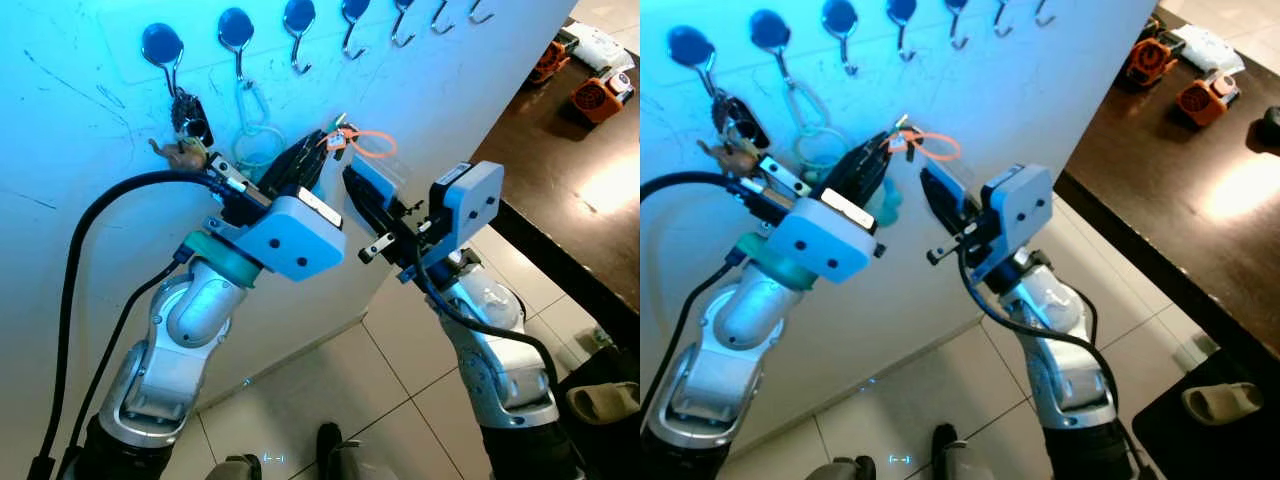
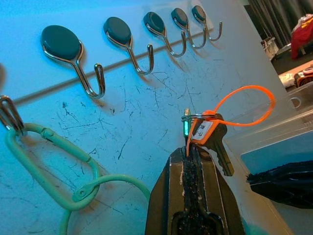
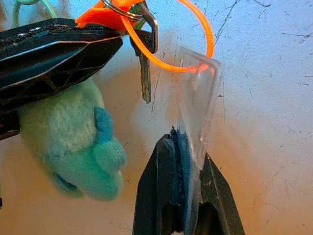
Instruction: Hang keys on a hook
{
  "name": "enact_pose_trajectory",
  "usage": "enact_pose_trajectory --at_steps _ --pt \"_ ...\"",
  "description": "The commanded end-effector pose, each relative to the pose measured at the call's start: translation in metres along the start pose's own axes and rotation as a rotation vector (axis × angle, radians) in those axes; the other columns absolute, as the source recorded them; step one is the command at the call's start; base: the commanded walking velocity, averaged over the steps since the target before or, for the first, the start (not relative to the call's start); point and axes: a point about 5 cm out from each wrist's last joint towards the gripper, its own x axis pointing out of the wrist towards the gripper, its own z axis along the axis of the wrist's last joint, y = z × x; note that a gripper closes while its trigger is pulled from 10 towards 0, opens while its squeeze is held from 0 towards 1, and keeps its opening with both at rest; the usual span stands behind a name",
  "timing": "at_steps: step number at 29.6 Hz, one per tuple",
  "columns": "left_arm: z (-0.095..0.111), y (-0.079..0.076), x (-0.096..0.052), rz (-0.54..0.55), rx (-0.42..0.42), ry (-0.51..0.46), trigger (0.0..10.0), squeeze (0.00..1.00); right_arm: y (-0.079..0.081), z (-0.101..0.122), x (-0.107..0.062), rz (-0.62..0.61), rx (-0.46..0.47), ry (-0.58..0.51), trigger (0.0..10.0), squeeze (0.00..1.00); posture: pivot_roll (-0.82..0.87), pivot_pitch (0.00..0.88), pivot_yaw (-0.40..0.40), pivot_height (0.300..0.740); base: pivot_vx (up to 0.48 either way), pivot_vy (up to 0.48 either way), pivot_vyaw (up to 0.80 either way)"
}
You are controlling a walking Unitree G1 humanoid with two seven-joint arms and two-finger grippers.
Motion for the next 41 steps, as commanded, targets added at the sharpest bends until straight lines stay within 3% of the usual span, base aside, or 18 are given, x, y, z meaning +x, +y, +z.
enact_pose_trajectory --at_steps 1,2,3,4,9,10,15,16,17,19,20,22,23,24,26,31,37,41 --pt "-0.004 -0.006 -0.004 -0.036 0.006 0.019 10.0 0.00 0.003 0.001 -0.004 0.009 0.007 -0.012 0.0 0.00 -0.04 0.199 0.005 0.740 0.000 0.000 0.00" --pt "-0.004 -0.006 -0.004 -0.036 0.006 0.019 10.0 0.00 0.003 0.001 -0.004 0.009 0.007 -0.012 0.0 0.00 -0.04 0.199 0.005 0.740 0.000 0.000 0.00" --pt "-0.004 -0.005 -0.004 -0.040 0.004 0.018 10.0 0.84 0.003 0.001 -0.004 0.008 0.007 -0.015 0.0 0.00 -0.04 0.199 0.007 0.740 0.000 0.000 0.00" --pt "-0.004 -0.005 -0.005 -0.047 -0.005 0.016 10.0 1.00 0.003 0.001 -0.004 0.004 0.007 -0.019 0.0 0.00 -0.04 0.200 0.007 0.740 0.000 0.000 0.00" --pt "-0.005 -0.004 -0.009 -0.068 -0.015 0.022 10.0 1.00 0.002 0.002 -0.003 -0.002 0.002 -0.027 0.0 0.00 -0.04 0.202 0.008 0.740 0.000 0.000 0.00" --pt "-0.005 -0.002 -0.021 -0.140 -0.026 0.019 10.0 0.00 0.000 0.006 -0.003 -0.014 -0.012 -0.035 0.0 0.00 -0.04 0.205 0.008 0.740 0.000 0.000 0.00" --pt "-0.005 -0.002 -0.025 -0.160 -0.029 0.017 10.0 0.00 0.000 0.006 -0.003 -0.018 -0.016 -0.038 0.0 0.00 -0.04 0.205 0.008 0.740 0.000 0.000 0.00" --pt "-0.006 0.000 -0.033 -0.198 -0.037 0.022 10.0 0.00 -0.002 0.009 -0.003 -0.026 -0.026 -0.039 10.0 0.00 -0.03 0.213 0.009 0.740 0.000 0.000 0.00" --pt "-0.006 0.000 -0.033 -0.198 -0.037 0.022 10.0 0.00 -0.002 0.009 -0.003 -0.026 -0.026 -0.039 10.0 0.00 -0.03 0.213 0.009 0.740 0.000 0.000 0.00" --pt "-0.011 0.002 -0.056 -0.333 -0.290 0.148 10.0 0.00 -0.007 0.021 -0.008 -0.004 -0.066 -0.049 10.0 0.00 -0.03 0.221 0.010 0.740 0.000 0.000 0.00" --pt "-0.011 0.002 -0.056 -0.333 -0.290 0.148 10.0 0.00 -0.007 0.021 -0.008 -0.004 -0.066 -0.049 10.0 0.00 -0.03 0.221 0.010 0.740 0.000 0.000 0.00" --pt "-0.008 0.001 -0.069 -0.436 -0.632 0.219 10.0 0.00 -0.011 0.040 -0.009 0.057 -0.106 -0.076 10.0 0.00 -0.03 0.225 0.008 0.740 0.000 0.000 0.00" --pt "-0.008 0.001 -0.069 -0.436 -0.632 0.219 10.0 0.00 -0.011 0.040 -0.009 0.057 -0.106 -0.076 10.0 0.00 -0.03 0.225 0.008 0.740 0.000 0.000 0.00" --pt "-0.005 0.000 -0.070 -0.478 -0.737 0.210 10.0 0.00 -0.012 0.049 -0.008 0.090 -0.116 -0.097 10.0 0.00 -0.03 0.222 0.007 0.740 0.000 0.000 0.00" --pt "-0.003 -0.001 -0.070 -0.505 -0.838 0.194 10.0 0.00 -0.015 0.060 -0.006 0.111 -0.127 -0.126 10.0 0.00 -0.04 0.219 0.007 0.740 0.000 0.000 0.00" --pt "-0.009 -0.001 -0.068 -0.487 -0.916 0.184 10.0 0.00 -0.027 0.078 0.005 0.093 -0.119 -0.186 10.0 0.00 -0.04 0.215 0.008 0.740 0.000 0.000 0.00" --pt "-0.014 0.000 -0.064 -0.472 -0.918 0.208 10.0 0.00 -0.031 0.073 0.024 0.011 -0.102 -0.178 10.0 0.00 -0.04 0.216 0.008 0.740 0.000 0.000 0.00" --pt "-0.011 0.003 -0.062 -0.476 -0.961 0.222 10.0 0.00 -0.021 0.060 0.042 -0.062 -0.041 -0.125 10.0 0.00 -0.04 0.220 0.002 0.740 0.000 0.000 0.00"
